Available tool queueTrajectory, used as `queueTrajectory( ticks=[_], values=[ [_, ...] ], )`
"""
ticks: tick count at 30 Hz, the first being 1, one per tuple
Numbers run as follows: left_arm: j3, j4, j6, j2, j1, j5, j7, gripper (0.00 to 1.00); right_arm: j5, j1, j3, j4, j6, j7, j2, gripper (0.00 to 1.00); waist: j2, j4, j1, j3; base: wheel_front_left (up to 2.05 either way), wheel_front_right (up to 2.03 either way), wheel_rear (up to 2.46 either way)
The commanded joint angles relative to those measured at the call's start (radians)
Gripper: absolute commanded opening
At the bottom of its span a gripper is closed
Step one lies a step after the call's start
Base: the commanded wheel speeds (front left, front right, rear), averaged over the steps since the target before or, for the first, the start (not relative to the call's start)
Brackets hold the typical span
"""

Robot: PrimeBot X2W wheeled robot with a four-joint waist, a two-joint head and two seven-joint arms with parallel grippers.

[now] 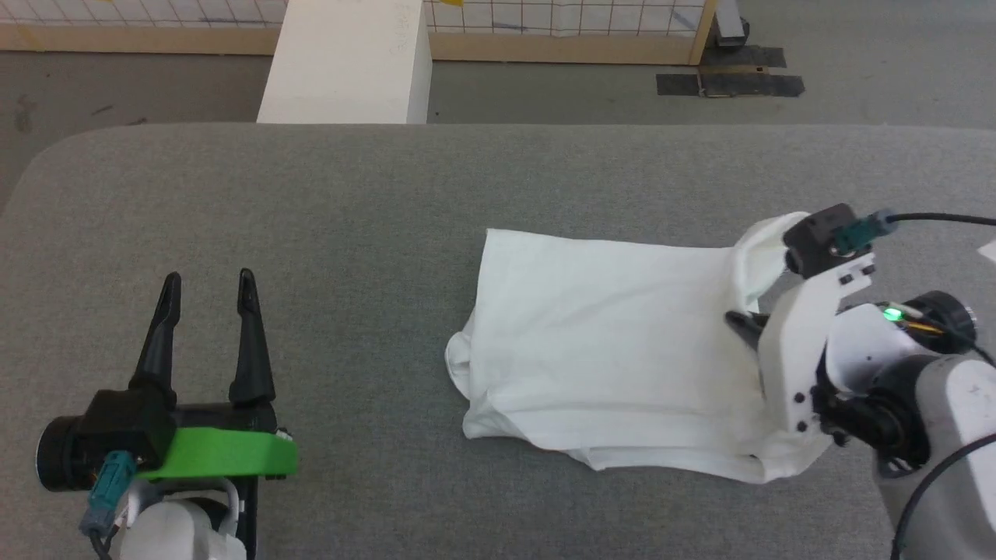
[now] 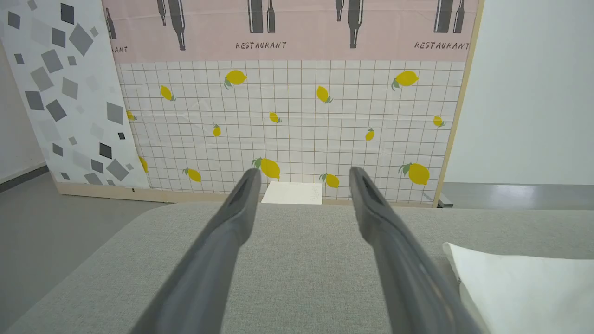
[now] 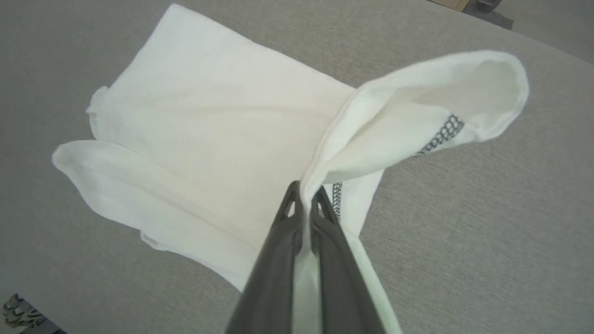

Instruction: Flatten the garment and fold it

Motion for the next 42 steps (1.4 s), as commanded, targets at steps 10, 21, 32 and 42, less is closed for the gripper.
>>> queueTrajectory(
  ticks=[10, 21, 32, 42],
  values=[
    [0.012, 0.002, -0.024, -0.037, -0.016, 0.015, -0.005, 1.0, 0.011, -0.139, 0.121, 0.217, -0.002, -0.178, 0.185, 0.0, 0.0, 0.098, 0.0, 0.041, 0.0, 0.0, 0.0],
    [0.027, 0.009, -0.04, -0.069, -0.029, 0.012, -0.005, 1.0, -0.03, -0.285, 0.199, 0.525, -0.002, -0.256, 0.228, 0.0, 0.0, 0.21, 0.0, 0.088, 0.0, 0.0, 0.0],
    [0.05, -0.001, -0.055, -0.085, -0.035, 0.02, -0.005, 1.0, -0.026, -0.368, 0.404, 0.642, -0.002, -0.41, 0.238, 1.0, 0.0, 0.204, 0.0, 0.096, 0.0, 0.0, 0.0],
    [0.077, -0.007, -0.064, -0.087, -0.001, 0.046, -0.005, 1.0, 0.055, -0.375, 0.42, 0.457, -0.002, -0.522, 0.192, 1.0, 0.0, 0.097, 0.0, 0.0, 0.0, 0.0, 0.0]
  ],
)
